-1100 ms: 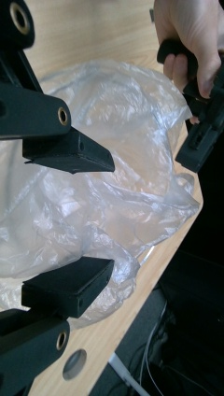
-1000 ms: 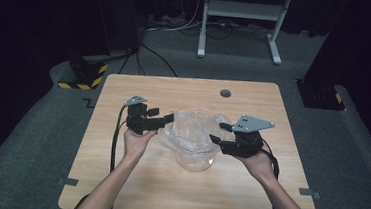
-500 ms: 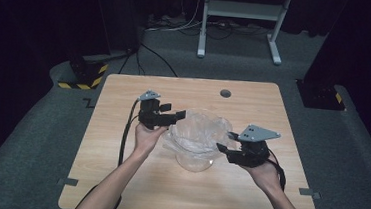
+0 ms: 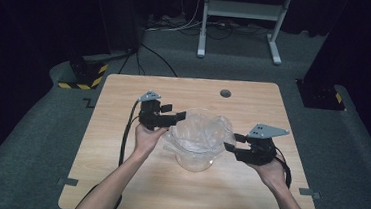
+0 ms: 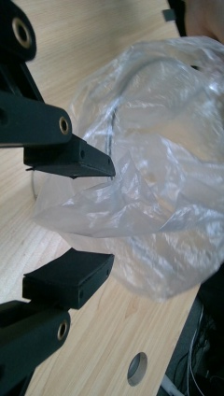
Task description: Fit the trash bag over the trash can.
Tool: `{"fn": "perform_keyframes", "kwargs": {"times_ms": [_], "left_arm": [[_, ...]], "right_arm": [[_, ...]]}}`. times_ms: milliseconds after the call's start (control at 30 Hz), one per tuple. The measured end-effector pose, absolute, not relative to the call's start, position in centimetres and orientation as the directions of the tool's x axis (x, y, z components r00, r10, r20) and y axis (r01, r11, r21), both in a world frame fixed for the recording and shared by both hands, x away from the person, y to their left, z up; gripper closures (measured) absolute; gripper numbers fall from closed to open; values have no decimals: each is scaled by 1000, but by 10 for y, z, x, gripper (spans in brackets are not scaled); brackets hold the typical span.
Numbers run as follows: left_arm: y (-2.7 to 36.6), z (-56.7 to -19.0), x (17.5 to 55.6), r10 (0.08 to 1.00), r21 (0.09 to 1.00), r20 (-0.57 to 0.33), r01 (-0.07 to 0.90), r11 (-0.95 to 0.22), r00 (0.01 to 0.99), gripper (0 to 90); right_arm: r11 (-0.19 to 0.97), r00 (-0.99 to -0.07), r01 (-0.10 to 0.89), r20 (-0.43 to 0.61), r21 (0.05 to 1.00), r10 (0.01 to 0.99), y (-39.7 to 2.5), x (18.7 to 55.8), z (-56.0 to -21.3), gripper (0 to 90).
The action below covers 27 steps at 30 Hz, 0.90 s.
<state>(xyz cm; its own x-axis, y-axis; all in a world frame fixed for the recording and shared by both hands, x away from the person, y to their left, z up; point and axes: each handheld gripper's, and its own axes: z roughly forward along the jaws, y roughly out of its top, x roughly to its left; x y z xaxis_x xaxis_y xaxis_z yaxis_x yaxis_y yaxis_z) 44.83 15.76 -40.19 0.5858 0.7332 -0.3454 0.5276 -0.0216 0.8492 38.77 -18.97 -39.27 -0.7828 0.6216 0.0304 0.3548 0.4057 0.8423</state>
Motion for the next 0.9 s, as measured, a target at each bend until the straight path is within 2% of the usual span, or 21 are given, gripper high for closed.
{"fn": "perform_keyframes", "kwargs": {"times_ms": [167, 300, 533, 900], "left_arm": [[161, -405, 444, 746, 848, -338, 530, -23, 574, 264], [163, -406, 440, 752, 850, -332, 526, -22, 570, 270], [172, -404, 429, 761, 858, -312, 513, -32, 569, 297], [184, -400, 421, 760, 866, -325, 501, 0, 562, 347]], "right_arm": [[376, -762, 368, 44, 851, 647, -195, 396, -396, 647], [366, -738, 406, 64, 838, 672, -198, 406, -405, 686], [369, -715, 486, 118, 792, 689, -190, 428, -428, 634], [331, -691, 499, 137, 801, 710, -188, 441, -425, 561]]}}
